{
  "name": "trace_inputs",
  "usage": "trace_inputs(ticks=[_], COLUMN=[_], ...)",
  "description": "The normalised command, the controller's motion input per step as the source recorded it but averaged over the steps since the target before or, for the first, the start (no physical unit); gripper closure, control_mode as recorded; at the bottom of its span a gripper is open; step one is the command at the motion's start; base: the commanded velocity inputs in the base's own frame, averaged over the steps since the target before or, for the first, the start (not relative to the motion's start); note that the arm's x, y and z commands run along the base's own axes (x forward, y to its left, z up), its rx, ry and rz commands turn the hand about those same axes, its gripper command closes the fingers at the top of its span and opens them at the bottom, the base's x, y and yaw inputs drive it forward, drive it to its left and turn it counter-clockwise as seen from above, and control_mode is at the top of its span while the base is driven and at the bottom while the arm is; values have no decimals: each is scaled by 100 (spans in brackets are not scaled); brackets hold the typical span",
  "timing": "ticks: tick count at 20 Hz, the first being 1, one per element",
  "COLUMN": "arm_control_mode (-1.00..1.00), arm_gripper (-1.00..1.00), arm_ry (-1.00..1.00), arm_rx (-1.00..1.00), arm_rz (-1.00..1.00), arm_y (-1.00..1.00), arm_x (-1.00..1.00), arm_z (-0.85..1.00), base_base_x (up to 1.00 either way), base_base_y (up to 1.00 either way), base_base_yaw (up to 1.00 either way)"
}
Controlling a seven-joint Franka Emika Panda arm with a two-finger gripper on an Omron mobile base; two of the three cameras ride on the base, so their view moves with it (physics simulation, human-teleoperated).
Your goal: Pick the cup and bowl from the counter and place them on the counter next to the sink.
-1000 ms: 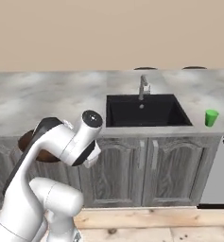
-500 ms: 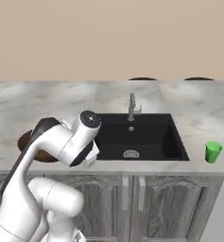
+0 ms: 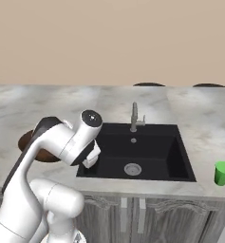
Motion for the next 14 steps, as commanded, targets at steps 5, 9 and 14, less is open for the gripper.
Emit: trace_inputs(ticks=[5, 9, 14], arm_control_mode=[100, 100, -100], arm_gripper=[100, 100, 100], arm_ry=[0, 0, 0], arm_rx=[0, 0, 0], arm_rz=[0, 0, 0], arm_y=[0, 0, 0], arm_x=[0, 0, 2], arm_z=[0, 0, 0], base_base_x=[0, 0, 0], base_base_y=[0, 0, 0], base_base_yaw=[0, 0, 0])
